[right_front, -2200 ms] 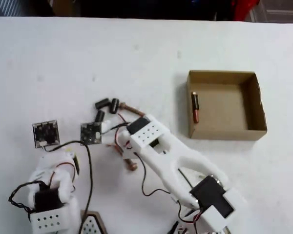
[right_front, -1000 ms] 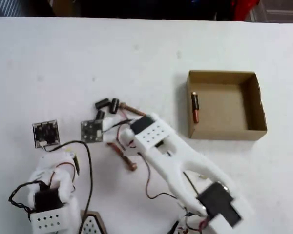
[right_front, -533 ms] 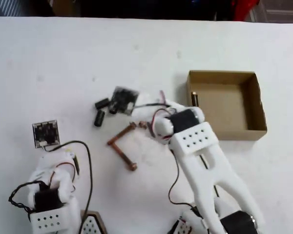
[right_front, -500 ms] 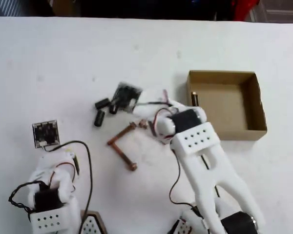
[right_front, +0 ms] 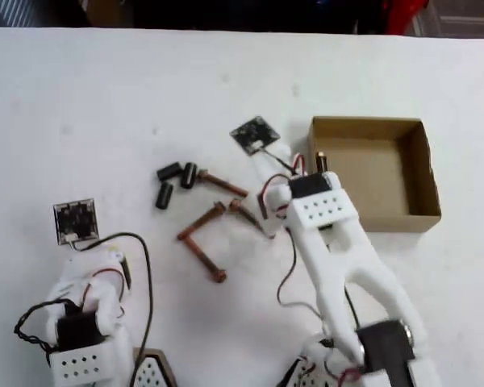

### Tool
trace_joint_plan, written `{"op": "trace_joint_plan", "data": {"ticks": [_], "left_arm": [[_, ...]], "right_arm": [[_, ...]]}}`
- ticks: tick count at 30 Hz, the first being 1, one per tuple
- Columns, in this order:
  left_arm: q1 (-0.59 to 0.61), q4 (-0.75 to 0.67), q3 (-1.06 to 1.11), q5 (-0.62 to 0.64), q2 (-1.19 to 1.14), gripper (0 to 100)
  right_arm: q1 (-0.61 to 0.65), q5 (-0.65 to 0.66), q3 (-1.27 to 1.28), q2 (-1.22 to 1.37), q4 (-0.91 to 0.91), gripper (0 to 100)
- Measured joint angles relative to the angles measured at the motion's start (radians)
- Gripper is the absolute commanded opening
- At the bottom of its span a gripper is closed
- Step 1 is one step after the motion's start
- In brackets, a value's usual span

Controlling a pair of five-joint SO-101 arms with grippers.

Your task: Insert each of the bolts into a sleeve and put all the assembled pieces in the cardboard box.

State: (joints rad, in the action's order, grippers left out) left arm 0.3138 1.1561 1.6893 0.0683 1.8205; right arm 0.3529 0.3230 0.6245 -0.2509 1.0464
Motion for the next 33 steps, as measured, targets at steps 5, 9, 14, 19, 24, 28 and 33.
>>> {"op": "trace_joint_plan", "data": {"ticks": [5,9,14,19,24,28,33], "left_arm": [[0.000,0.000,0.000,0.000,0.000,2],[0.000,0.000,0.000,0.000,0.000,2],[0.000,0.000,0.000,0.000,0.000,2],[0.000,0.000,0.000,0.000,0.000,2],[0.000,0.000,0.000,0.000,0.000,2],[0.000,0.000,0.000,0.000,0.000,2],[0.000,0.000,0.000,0.000,0.000,2]], "right_arm": [[-0.061,-0.002,-0.020,0.170,-0.049,1.8],[-0.094,-0.002,-0.104,0.279,-0.049,1.8],[-0.100,-0.003,-0.207,0.410,-0.052,1.9],[-0.097,-0.003,-0.262,0.491,-0.051,8.9],[-0.092,0.054,-0.279,0.517,-0.051,10.8],[-0.091,0.064,-0.279,0.517,-0.051,10.9],[-0.091,0.066,-0.304,0.528,-0.049,10.9]]}}
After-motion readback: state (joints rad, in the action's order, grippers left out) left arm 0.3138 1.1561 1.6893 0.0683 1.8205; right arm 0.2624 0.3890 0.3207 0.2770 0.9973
